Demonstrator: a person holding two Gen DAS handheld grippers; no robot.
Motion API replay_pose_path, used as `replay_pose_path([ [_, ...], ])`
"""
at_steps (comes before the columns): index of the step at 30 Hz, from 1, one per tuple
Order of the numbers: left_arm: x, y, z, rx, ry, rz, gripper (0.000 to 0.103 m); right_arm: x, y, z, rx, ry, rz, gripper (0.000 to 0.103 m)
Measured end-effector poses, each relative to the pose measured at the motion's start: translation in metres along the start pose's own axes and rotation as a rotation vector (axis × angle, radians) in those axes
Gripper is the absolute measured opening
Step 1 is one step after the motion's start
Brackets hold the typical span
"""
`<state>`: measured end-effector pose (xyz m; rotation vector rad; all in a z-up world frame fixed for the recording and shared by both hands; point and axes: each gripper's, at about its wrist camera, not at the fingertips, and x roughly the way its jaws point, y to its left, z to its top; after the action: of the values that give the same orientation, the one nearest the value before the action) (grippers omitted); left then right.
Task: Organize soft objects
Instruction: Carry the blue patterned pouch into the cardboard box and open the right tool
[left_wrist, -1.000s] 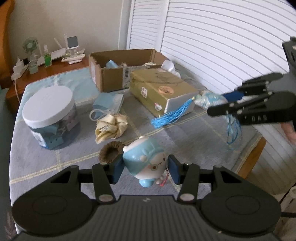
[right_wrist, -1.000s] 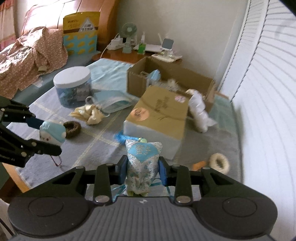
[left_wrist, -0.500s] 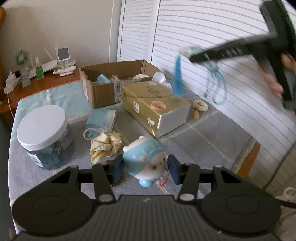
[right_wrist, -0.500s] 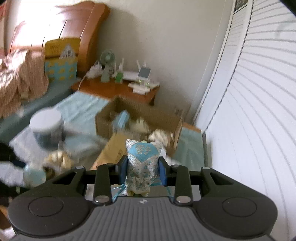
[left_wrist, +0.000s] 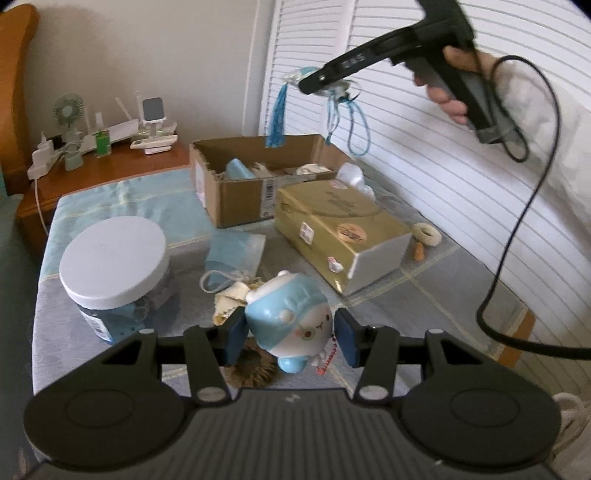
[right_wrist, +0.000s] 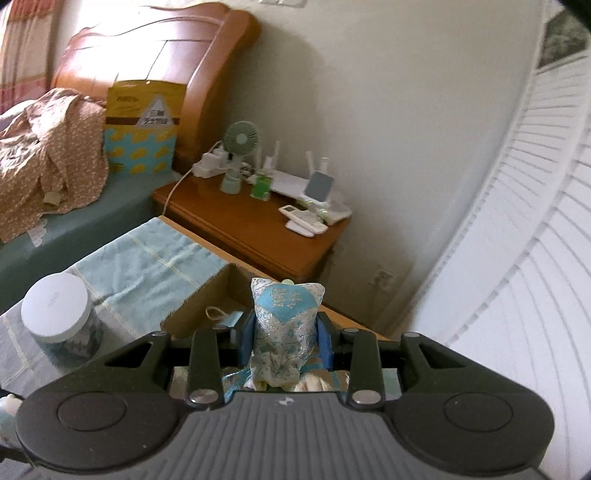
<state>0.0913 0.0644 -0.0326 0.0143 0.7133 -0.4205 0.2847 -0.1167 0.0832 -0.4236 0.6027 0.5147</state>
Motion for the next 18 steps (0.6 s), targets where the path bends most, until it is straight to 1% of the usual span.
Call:
replay_pose_path([
  [5, 0.005, 0.006, 0.004, -0.012, 0.01, 0.02, 0.05, 0.039, 0.001, 0.009, -0.032, 0.028, 0.022, 0.039],
  [8, 0.007, 0.007, 0.005, -0.01, 0.018, 0.025, 0.05, 0.057, 0.002, 0.009, -0.032, 0.049, 0.025, 0.042],
  [9, 0.008, 0.008, 0.005, -0.011, 0.02, 0.026, 0.05, 0.059, 0.002, 0.008, -0.031, 0.05, 0.024, 0.046],
  [10, 0.008, 0.008, 0.005, -0.012, 0.022, 0.026, 0.05, 0.06, 0.003, 0.007, -0.029, 0.048, 0.02, 0.057],
  [12, 0.009, 0.009, 0.006, -0.014, 0.026, 0.028, 0.05, 0.06, 0.004, 0.006, -0.027, 0.041, 0.013, 0.067],
  [14, 0.009, 0.008, 0.006, -0.009, 0.029, 0.029, 0.05, 0.058, 0.004, 0.004, -0.019, 0.034, 0.006, 0.073],
  [16, 0.009, 0.007, 0.006, -0.005, 0.03, 0.028, 0.05, 0.055, 0.003, 0.002, -0.01, 0.027, 0.0, 0.086],
  [18, 0.008, 0.005, 0.007, -0.001, 0.031, 0.029, 0.05, 0.048, 0.003, -0.001, 0.002, 0.018, -0.004, 0.092],
])
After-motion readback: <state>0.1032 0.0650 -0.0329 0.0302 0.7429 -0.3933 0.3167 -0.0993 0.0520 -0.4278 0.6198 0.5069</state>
